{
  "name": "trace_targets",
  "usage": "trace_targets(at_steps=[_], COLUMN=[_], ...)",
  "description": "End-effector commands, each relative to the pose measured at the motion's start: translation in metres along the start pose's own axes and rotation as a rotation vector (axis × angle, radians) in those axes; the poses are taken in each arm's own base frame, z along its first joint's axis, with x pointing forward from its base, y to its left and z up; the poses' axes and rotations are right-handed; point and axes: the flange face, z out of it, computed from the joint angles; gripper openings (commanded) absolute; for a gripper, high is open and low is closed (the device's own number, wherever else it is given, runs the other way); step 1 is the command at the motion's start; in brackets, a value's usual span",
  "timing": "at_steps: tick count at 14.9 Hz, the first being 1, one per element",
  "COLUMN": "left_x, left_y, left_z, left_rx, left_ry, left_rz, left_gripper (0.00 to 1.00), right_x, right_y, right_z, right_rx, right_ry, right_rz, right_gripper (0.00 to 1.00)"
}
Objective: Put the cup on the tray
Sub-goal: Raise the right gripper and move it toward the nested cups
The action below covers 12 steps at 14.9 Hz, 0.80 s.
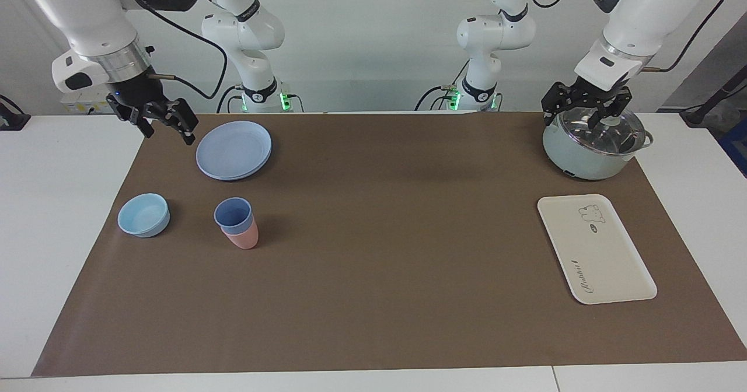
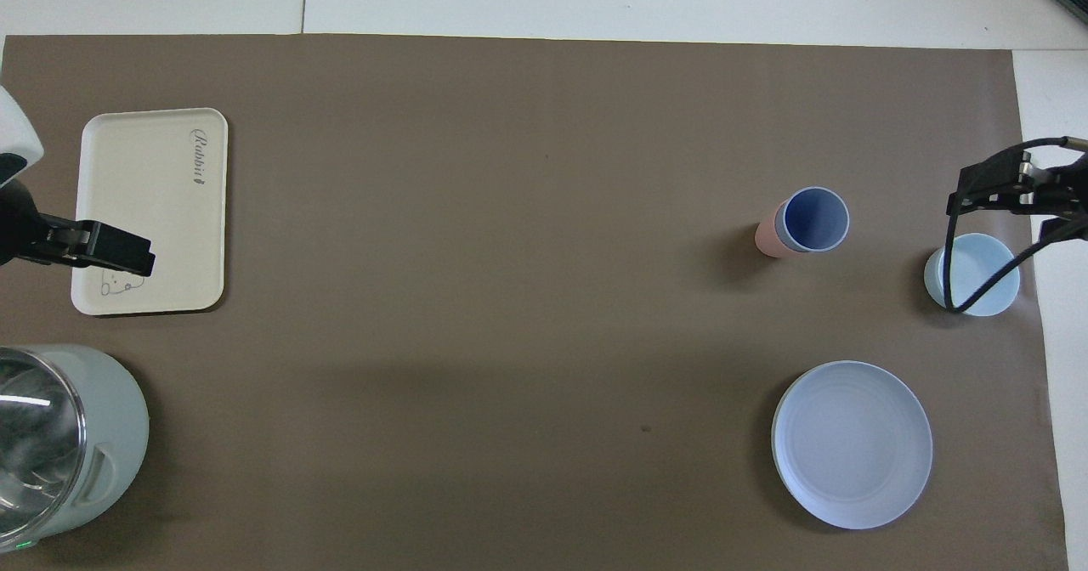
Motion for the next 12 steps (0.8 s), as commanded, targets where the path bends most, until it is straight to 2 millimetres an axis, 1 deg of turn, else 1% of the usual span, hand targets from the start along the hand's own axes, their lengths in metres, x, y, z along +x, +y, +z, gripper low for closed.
trace_targets(at_steps=[1,2,4,5,6,7,8,9,11,12], left_x=[-0.007,-0.007,-0.007,-0.007,-0.008,-0.008,-0.009,-0.009,-0.009,-0.009], left_y=[0.002,0.002,0.002,0.002,0.002,0.002,0.003,0.003,0.003,0.003], left_z=[0.002,0.002,0.002,0.002,0.002,0.002,0.001,0.003,0.003,0.003], left_rx=[-0.001,-0.001,-0.001,-0.001,0.000,0.000,0.000,-0.001,-0.001,-0.001], left_ry=[0.023,0.023,0.021,0.021,0.023,0.023,0.024,0.020,0.020,0.020], left_rz=[0.000,0.000,0.000,0.000,0.000,0.000,0.000,0.000,0.000,0.000], left_gripper=[1.00,1.00,1.00,1.00,1.00,1.00,1.00,1.00,1.00,1.00], right_x=[0.025,0.034,0.049,0.056,0.065,0.079,0.089,0.096,0.104,0.108], right_y=[-0.002,-0.003,0.003,0.002,0.008,0.016,0.016,0.015,0.020,0.022], right_z=[0.022,0.033,0.049,0.063,0.081,0.094,0.109,0.113,0.136,0.152], right_rx=[0.019,0.030,0.043,0.074,0.106,0.143,0.154,0.179,0.214,0.206], right_ry=[0.035,0.042,0.039,0.001,-0.045,-0.068,-0.092,-0.116,-0.188,-0.213], right_rz=[0.227,0.296,0.411,0.453,0.506,0.576,0.618,0.668,0.760,0.774], right_gripper=[0.95,0.95,0.95,0.95,0.94,0.94,0.94,0.95,0.95,0.95])
